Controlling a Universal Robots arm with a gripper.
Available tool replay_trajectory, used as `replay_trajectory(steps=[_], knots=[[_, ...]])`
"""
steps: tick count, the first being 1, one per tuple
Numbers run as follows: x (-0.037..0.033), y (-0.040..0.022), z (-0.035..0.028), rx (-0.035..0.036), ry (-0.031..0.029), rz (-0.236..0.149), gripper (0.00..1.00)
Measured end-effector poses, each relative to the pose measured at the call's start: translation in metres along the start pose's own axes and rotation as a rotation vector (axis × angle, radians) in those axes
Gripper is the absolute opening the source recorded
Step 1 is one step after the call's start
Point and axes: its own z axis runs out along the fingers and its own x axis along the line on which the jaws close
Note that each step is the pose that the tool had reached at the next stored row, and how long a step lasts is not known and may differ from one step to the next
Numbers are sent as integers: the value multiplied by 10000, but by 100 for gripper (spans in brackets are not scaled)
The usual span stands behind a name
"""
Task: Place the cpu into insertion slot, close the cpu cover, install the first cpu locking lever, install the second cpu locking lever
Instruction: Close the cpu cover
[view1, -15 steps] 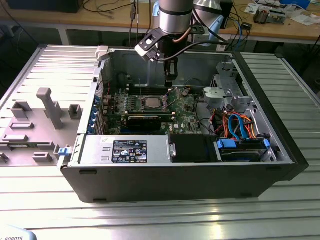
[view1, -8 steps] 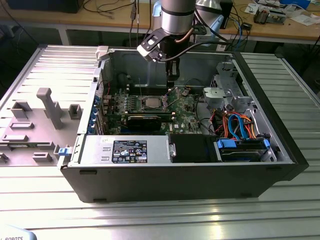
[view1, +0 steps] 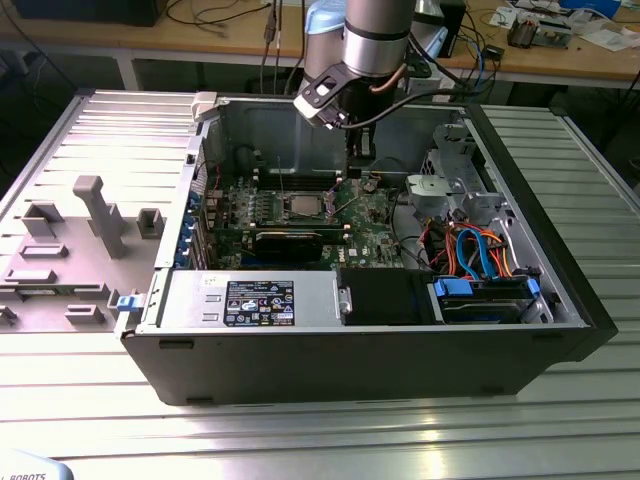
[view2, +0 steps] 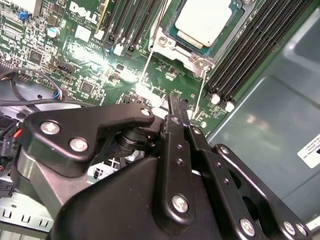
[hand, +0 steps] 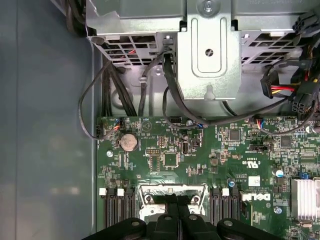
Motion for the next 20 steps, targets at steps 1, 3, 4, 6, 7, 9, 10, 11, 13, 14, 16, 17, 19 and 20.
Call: replay_trajectory(steps=[1,3,4,6,7,9,10,11,13,14,16,17,19,20], knots=[[0,19,0,0,0,-1,11],[0,43,1,0,0,-1,11],[0,44,1,0,1,0,11],[0,48,1,0,0,-1,11],[0,58,1,0,0,-1,11],[1,72,1,0,0,-1,11],[0,72,1,0,0,0,11],[0,73,1,0,0,-1,11],[0,75,1,0,0,-1,11],[0,76,1,0,1,0,11],[0,78,1,0,0,-1,11],[0,79,1,0,0,-1,11],[0,81,3,0,0,-1,11],[0,92,12,0,-9,-1,11]])
